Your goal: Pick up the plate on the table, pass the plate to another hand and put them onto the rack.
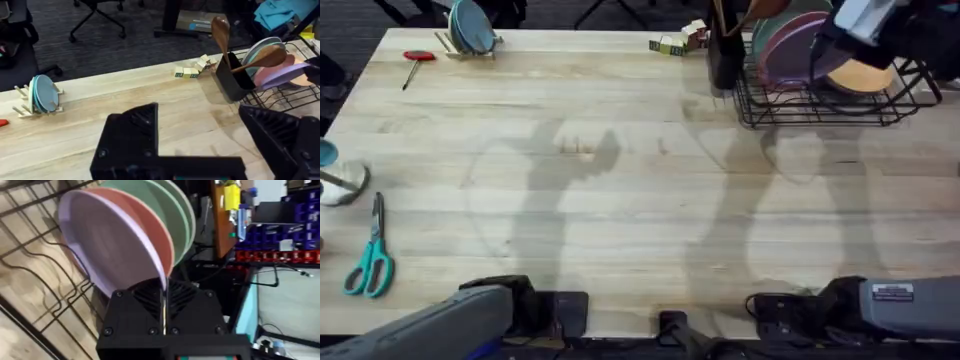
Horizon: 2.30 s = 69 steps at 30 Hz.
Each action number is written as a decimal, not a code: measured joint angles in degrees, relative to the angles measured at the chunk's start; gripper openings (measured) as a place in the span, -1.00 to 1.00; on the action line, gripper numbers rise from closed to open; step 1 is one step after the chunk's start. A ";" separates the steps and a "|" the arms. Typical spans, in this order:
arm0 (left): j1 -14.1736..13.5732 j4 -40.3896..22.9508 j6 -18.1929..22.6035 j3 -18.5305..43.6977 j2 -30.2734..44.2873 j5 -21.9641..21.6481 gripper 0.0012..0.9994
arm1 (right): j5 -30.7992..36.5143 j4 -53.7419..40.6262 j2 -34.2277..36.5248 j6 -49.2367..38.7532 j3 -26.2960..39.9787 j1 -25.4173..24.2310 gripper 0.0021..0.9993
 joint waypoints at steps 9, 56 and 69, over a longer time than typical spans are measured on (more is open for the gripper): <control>0.00 0.00 -0.72 0.00 0.00 0.00 0.99 | 0.00 -0.35 2.28 0.00 0.00 0.02 -0.94; 0.00 -4.76 -2.43 0.00 0.00 -3.02 0.99 | -0.48 -29.42 -30.48 70.02 0.00 14.48 0.99; 0.00 -4.31 -2.43 0.00 0.00 -3.02 0.99 | -0.70 -32.08 -35.28 99.04 0.00 14.49 0.99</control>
